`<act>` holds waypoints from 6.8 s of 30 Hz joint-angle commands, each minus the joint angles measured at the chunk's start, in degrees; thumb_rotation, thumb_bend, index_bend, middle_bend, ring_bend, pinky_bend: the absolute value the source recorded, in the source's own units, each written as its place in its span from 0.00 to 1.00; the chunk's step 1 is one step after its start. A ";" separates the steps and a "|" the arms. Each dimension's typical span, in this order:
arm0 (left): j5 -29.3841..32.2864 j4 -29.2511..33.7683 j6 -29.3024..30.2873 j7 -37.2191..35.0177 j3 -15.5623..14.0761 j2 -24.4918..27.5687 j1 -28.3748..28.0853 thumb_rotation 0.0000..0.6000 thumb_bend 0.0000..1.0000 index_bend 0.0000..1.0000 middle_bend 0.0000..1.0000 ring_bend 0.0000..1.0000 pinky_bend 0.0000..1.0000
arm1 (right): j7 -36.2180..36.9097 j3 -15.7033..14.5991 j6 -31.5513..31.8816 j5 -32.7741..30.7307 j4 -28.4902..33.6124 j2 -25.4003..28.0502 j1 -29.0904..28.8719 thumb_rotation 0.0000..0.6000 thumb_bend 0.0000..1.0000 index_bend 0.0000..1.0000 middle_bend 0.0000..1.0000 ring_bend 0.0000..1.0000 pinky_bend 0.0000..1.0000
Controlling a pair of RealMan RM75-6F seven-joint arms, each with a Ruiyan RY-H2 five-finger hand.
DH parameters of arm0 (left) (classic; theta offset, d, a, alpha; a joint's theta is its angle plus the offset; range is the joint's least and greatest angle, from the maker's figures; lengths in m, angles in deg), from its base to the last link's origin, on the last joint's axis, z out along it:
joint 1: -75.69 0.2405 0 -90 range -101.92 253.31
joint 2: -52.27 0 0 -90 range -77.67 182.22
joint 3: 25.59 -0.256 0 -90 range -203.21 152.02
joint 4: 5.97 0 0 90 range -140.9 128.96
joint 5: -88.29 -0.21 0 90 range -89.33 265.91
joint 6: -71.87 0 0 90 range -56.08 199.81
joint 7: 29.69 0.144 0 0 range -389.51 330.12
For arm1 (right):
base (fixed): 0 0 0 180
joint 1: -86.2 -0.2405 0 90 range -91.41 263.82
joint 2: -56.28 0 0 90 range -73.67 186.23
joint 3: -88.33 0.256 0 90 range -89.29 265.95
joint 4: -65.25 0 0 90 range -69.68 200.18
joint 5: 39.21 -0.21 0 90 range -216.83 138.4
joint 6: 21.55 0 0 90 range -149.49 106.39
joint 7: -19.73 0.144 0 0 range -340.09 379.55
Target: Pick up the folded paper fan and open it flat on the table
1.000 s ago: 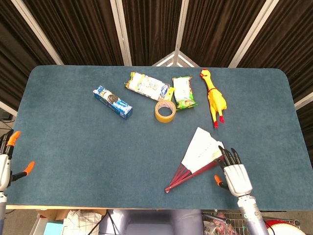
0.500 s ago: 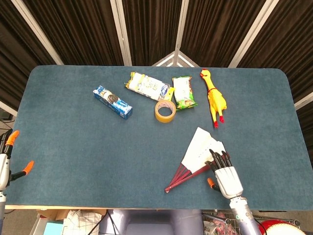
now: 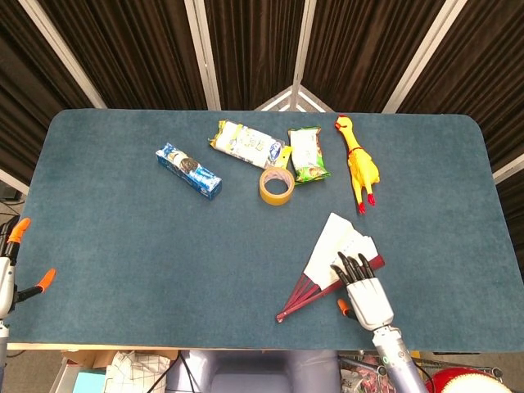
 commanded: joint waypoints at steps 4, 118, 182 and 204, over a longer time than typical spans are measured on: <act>0.09 0.05 -0.07 0.22 0.01 -0.09 -0.04 1.00 0.34 0.10 0.00 0.00 0.00 | -0.15 0.68 -0.60 -0.09 -1.53 -1.68 -0.97 1.00 0.32 0.28 0.05 0.12 0.01; -7.32 -3.21 -7.57 -14.89 -1.29 -2.97 -6.74 1.00 0.32 0.13 0.00 0.00 0.00 | -4.71 25.31 -26.13 -23.84 23.13 25.82 -32.74 1.00 0.49 0.77 0.17 0.24 0.12; -0.46 -22.90 -22.72 -35.05 7.34 -32.48 -30.62 1.00 0.23 0.29 0.13 0.00 0.01 | -12.59 23.55 -17.95 -43.43 35.05 21.22 -52.90 1.00 0.50 0.79 0.17 0.24 0.13; 0.16 -23.83 -22.76 -34.20 8.55 -35.81 -33.29 1.00 0.36 0.41 0.21 0.00 0.02 | -10.55 21.52 -17.17 -41.91 36.18 22.60 -51.90 1.00 0.50 0.80 0.17 0.24 0.13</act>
